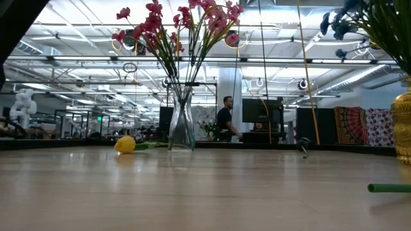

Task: Sort flowers into vase by color
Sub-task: Put the bottom black flower into the yellow vase

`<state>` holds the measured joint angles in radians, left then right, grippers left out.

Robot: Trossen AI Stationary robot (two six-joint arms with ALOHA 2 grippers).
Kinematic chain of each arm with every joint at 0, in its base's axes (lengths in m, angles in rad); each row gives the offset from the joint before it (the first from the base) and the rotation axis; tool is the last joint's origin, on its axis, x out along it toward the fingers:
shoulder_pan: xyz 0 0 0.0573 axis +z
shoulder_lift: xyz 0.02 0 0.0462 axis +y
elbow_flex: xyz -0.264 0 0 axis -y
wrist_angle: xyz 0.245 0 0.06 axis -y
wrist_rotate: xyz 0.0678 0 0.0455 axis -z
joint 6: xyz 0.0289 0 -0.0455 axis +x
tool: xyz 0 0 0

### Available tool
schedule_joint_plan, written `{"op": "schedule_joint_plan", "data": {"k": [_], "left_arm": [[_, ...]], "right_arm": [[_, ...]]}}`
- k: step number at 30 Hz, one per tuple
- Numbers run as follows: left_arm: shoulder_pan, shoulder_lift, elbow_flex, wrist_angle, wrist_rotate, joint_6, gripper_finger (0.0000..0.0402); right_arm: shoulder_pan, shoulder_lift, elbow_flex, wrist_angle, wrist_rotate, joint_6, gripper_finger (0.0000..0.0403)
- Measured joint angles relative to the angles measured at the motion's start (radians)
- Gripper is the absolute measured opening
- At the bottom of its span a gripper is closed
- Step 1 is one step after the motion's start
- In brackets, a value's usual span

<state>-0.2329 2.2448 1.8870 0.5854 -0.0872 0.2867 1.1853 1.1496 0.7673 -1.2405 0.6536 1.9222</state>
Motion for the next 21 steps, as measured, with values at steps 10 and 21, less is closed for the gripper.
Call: {"op": "schedule_joint_plan", "data": {"k": [10, 21], "left_arm": [[0.004, 0.000, 0.000, 0.000, 0.000, 0.000, 0.0011], [0.004, 0.000, 0.000, 0.004, 0.000, 0.001, 0.0011]], "right_arm": [[-0.040, 0.000, 0.000, -0.046, -0.065, 0.002, 0.0153], [-0.093, 0.002, -0.046, -0.033, 0.007, -0.054, 0.0153]]}}
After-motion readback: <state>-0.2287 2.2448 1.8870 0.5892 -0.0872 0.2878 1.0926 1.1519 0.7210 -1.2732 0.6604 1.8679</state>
